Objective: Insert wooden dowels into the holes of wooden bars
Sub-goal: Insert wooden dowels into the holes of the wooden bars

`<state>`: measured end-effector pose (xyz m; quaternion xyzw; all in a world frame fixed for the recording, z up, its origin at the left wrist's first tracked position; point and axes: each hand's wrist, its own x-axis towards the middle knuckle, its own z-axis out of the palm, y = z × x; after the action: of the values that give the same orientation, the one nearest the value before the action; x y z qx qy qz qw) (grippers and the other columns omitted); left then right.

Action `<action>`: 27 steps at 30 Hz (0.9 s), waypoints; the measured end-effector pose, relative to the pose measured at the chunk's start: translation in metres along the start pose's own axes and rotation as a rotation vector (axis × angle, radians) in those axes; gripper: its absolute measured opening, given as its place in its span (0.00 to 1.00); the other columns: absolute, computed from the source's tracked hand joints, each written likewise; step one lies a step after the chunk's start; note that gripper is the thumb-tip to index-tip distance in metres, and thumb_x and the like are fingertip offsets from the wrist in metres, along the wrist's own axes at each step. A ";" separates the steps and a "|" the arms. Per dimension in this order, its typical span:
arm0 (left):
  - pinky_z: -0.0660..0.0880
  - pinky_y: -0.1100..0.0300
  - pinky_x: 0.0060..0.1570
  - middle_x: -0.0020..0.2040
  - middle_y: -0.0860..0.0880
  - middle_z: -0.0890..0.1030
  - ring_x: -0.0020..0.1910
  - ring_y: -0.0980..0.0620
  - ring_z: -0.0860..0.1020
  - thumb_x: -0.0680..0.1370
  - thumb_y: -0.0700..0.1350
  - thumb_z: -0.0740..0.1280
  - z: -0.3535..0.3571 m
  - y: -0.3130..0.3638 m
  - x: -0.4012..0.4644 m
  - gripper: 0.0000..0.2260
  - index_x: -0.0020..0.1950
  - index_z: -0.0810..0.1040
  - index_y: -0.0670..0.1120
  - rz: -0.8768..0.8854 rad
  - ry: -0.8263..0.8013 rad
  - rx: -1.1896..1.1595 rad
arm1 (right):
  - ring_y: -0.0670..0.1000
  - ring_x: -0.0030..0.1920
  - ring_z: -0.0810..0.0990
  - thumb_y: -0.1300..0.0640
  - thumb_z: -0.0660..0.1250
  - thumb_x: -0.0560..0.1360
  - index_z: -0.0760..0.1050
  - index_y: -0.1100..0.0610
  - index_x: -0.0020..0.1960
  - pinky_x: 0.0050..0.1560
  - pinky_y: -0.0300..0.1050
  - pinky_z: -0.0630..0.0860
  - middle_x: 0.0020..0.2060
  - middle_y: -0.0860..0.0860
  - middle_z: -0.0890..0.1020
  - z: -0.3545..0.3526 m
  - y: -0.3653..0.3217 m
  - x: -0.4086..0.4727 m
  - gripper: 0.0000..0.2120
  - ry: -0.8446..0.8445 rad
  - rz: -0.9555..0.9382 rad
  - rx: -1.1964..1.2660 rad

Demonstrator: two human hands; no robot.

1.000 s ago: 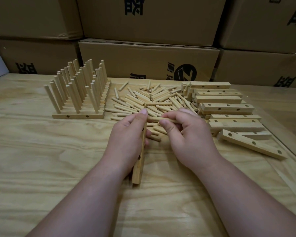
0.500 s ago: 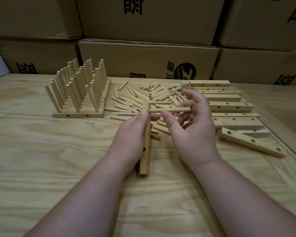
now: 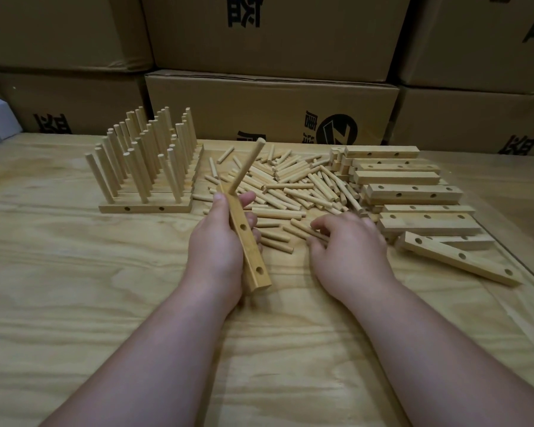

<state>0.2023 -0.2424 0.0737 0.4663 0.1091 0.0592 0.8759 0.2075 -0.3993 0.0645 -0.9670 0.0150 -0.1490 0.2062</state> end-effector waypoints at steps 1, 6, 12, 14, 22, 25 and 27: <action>0.68 0.63 0.24 0.30 0.51 0.73 0.25 0.55 0.69 0.86 0.57 0.54 0.000 0.000 0.000 0.23 0.56 0.83 0.43 0.002 -0.001 0.006 | 0.54 0.62 0.70 0.47 0.65 0.78 0.77 0.45 0.64 0.64 0.52 0.65 0.58 0.47 0.78 0.000 0.000 0.000 0.15 0.005 0.013 -0.002; 0.68 0.62 0.25 0.30 0.51 0.73 0.26 0.55 0.69 0.86 0.57 0.55 -0.001 -0.002 0.001 0.22 0.54 0.84 0.45 0.025 -0.015 0.034 | 0.56 0.64 0.71 0.45 0.64 0.79 0.77 0.47 0.64 0.65 0.53 0.65 0.59 0.49 0.78 -0.001 -0.001 0.002 0.16 -0.031 0.083 -0.047; 0.66 0.62 0.25 0.30 0.51 0.72 0.26 0.55 0.67 0.86 0.56 0.56 -0.001 -0.003 0.002 0.22 0.54 0.83 0.44 0.040 -0.030 0.053 | 0.55 0.62 0.72 0.46 0.64 0.80 0.78 0.47 0.61 0.63 0.52 0.67 0.57 0.49 0.78 0.000 0.001 0.002 0.12 -0.006 0.043 -0.011; 0.67 0.62 0.25 0.30 0.51 0.72 0.26 0.55 0.68 0.86 0.56 0.56 -0.001 -0.003 0.002 0.21 0.53 0.83 0.44 0.047 -0.031 0.053 | 0.53 0.59 0.73 0.49 0.63 0.81 0.78 0.49 0.60 0.60 0.51 0.70 0.55 0.48 0.78 0.000 0.000 0.003 0.10 0.060 -0.029 0.113; 0.68 0.61 0.25 0.31 0.51 0.72 0.27 0.55 0.68 0.84 0.58 0.57 -0.002 0.000 0.000 0.20 0.49 0.86 0.50 0.044 -0.022 0.042 | 0.36 0.48 0.78 0.57 0.70 0.78 0.79 0.47 0.51 0.45 0.25 0.70 0.42 0.38 0.80 -0.008 -0.014 -0.010 0.05 0.088 -0.343 0.601; 0.69 0.62 0.25 0.29 0.52 0.72 0.26 0.55 0.69 0.84 0.59 0.58 -0.001 0.001 -0.001 0.20 0.51 0.86 0.49 0.058 0.042 0.043 | 0.36 0.52 0.77 0.64 0.72 0.75 0.82 0.51 0.53 0.50 0.25 0.70 0.48 0.40 0.79 -0.009 -0.015 -0.009 0.10 0.085 -0.407 0.622; 0.70 0.63 0.26 0.29 0.53 0.73 0.26 0.56 0.70 0.84 0.59 0.59 0.000 0.001 -0.001 0.20 0.53 0.87 0.49 0.057 0.075 0.040 | 0.37 0.52 0.77 0.65 0.72 0.75 0.82 0.51 0.54 0.49 0.25 0.71 0.48 0.41 0.79 -0.010 -0.015 -0.009 0.12 0.061 -0.407 0.664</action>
<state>0.2012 -0.2419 0.0749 0.4840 0.1296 0.0995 0.8597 0.1953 -0.3887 0.0762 -0.8259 -0.2203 -0.2122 0.4737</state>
